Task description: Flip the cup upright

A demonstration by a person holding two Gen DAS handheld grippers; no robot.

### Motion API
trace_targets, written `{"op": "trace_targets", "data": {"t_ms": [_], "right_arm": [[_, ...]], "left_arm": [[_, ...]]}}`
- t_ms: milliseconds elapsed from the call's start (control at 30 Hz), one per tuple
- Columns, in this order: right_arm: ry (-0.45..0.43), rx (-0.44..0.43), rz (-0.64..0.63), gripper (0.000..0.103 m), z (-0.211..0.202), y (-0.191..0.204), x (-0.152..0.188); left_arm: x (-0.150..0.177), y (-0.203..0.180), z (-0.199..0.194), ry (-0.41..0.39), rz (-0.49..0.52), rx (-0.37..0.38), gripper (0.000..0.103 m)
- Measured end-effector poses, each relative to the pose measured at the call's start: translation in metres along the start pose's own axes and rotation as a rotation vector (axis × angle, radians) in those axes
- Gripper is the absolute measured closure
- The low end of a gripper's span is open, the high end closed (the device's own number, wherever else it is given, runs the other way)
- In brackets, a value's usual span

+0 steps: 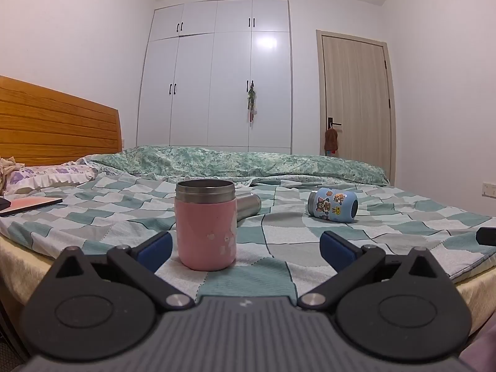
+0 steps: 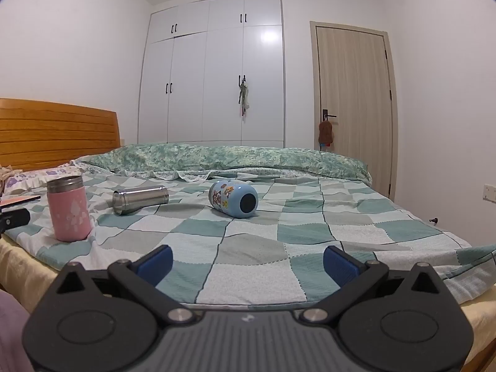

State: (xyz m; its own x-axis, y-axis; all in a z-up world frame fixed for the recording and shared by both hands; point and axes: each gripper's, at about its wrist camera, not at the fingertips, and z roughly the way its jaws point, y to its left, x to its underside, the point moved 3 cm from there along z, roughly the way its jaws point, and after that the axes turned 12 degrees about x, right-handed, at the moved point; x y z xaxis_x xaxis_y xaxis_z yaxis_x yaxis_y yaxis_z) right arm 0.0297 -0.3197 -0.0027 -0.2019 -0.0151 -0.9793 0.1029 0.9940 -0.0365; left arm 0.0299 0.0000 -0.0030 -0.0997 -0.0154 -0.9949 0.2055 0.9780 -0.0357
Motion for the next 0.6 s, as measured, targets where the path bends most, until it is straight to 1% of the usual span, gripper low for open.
{"op": "trace_targets", "data": {"t_ms": [600], "right_arm": [[-0.001, 0.0, 0.0, 0.0, -0.0007, -0.0001, -0.0004]], "left_arm": [[-0.0004, -0.0019, 0.0012, -0.009, 0.005, 0.009, 0.0]]}}
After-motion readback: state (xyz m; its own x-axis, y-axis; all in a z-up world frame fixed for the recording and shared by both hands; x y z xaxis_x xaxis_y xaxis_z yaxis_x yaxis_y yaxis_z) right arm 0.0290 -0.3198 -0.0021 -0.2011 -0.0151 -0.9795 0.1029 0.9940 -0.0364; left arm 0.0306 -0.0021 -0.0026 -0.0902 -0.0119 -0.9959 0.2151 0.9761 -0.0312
